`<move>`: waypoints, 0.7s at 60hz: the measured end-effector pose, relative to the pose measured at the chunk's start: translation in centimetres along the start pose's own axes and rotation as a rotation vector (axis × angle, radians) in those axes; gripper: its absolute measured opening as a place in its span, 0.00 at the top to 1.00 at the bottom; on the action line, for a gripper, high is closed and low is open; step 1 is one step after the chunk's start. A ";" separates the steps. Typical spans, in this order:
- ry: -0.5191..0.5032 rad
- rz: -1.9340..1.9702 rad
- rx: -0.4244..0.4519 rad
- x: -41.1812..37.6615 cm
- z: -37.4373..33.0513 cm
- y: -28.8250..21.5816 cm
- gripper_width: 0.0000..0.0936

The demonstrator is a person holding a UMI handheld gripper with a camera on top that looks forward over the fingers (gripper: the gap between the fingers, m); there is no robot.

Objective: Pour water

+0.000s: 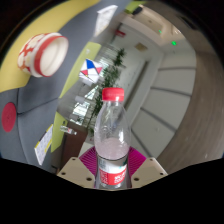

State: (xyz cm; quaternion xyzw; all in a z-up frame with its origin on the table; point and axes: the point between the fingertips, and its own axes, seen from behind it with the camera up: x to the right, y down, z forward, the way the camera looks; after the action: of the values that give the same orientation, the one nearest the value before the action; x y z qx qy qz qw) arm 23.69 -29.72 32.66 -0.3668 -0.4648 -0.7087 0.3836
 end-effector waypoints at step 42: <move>0.013 0.550 0.058 4.5 -0.7 -2.9 0.62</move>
State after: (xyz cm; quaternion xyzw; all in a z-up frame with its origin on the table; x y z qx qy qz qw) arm 19.01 -30.49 35.32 -0.4633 -0.3654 -0.5667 0.5750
